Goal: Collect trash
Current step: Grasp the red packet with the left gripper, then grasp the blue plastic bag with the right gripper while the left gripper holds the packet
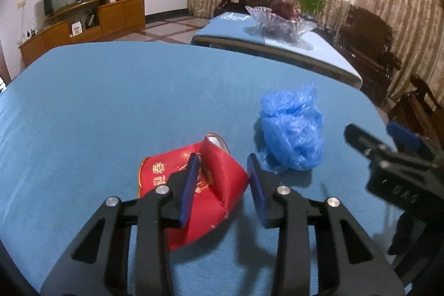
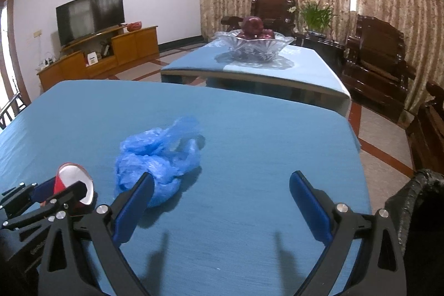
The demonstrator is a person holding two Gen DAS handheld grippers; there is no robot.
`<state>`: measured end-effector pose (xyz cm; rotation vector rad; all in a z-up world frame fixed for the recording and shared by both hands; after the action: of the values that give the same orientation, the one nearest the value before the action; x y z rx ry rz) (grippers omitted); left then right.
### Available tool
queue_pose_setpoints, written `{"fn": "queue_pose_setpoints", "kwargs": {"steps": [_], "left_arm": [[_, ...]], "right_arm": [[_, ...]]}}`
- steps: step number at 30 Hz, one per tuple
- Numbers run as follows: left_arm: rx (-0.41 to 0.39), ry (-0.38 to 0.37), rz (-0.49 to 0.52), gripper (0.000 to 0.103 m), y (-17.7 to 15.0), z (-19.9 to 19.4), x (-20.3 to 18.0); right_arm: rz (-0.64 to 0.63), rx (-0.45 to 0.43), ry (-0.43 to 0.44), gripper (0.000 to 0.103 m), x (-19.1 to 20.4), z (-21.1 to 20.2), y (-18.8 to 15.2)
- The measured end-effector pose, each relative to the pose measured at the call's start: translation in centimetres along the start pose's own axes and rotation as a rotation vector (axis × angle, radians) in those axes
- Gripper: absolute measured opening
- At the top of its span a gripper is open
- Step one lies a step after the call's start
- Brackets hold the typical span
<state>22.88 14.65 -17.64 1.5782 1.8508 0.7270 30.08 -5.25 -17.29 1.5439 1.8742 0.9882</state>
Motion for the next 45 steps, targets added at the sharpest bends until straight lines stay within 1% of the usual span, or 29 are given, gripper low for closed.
{"fn": "queue_pose_setpoints", "kwargs": {"steps": [5, 7, 9, 11, 13, 14, 15, 16, 17, 18, 21, 29, 36, 42, 45], "left_arm": [[-0.025, 0.003, -0.025, 0.030, 0.2, -0.7, 1.2], [-0.030, 0.006, -0.025, 0.030, 0.0, -0.7, 1.5], [-0.031, 0.007, -0.021, 0.029, -0.1, -0.6, 1.5], [-0.034, 0.006, -0.016, 0.029, -0.2, -0.5, 1.5], [-0.038, 0.004, -0.018, 0.029, -0.2, -0.5, 1.5], [-0.040, 0.003, -0.020, 0.029, -0.2, -0.5, 1.6], [-0.041, 0.002, -0.023, 0.029, -0.1, -0.5, 1.6], [-0.042, 0.002, -0.025, 0.029, -0.1, -0.5, 1.6], [-0.044, 0.002, -0.027, 0.029, -0.1, -0.5, 1.6], [-0.047, 0.002, -0.029, 0.028, -0.1, -0.6, 1.6], [-0.062, -0.004, -0.039, 0.028, 0.0, -1.2, 1.8], [-0.110, -0.029, -0.021, 0.027, 1.0, -3.4, 0.5], [-0.130, -0.067, 0.012, 0.027, 1.8, -5.2, -2.0], [-0.125, -0.098, 0.039, 0.027, 1.5, -6.1, -4.4], [-0.123, -0.115, 0.057, 0.027, 1.4, -6.5, -5.7]], "right_arm": [[0.001, 0.024, 0.043, 0.096, 1.3, 1.2, 0.1], [-0.009, 0.042, 0.055, 0.095, 2.0, 1.8, 0.2], [-0.027, 0.069, 0.055, 0.091, 2.6, 2.6, 0.0], [-0.035, 0.108, 0.070, 0.082, 3.2, 3.4, -0.2], [-0.027, 0.128, 0.104, 0.074, 3.3, 3.8, -0.1], [-0.026, 0.136, 0.121, 0.063, 3.5, 3.9, -0.1], [-0.027, 0.143, 0.145, 0.049, 3.7, 3.9, -0.2], [-0.028, 0.149, 0.181, 0.040, 3.9, 3.9, -0.2], [-0.030, 0.150, 0.196, 0.031, 4.0, 3.8, -0.2], [-0.040, 0.147, 0.188, 0.026, 4.2, 3.6, -0.1], [-0.052, 0.129, 0.188, 0.018, 4.4, 2.6, 0.0], [-0.024, 0.053, 0.181, 0.007, 2.8, -1.3, 1.2], [-0.023, 0.002, 0.166, 0.005, 1.1, -4.8, 1.9], [-0.011, -0.003, 0.139, 0.003, -0.3, -7.0, 0.9], [0.000, -0.023, 0.124, 0.001, -1.2, -8.7, 0.9]]}}
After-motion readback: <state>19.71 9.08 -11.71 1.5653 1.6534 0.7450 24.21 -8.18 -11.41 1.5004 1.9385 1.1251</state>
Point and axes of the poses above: each gripper's, at about its wrist camera, not at the fingertips, and z roughly the way its jaws point, x to its left, y to its top, the point moved 1 cm from there along z, roughly the way its jaws point, and after that the axes turned 2 degrees about y, right-handed, at the moved point
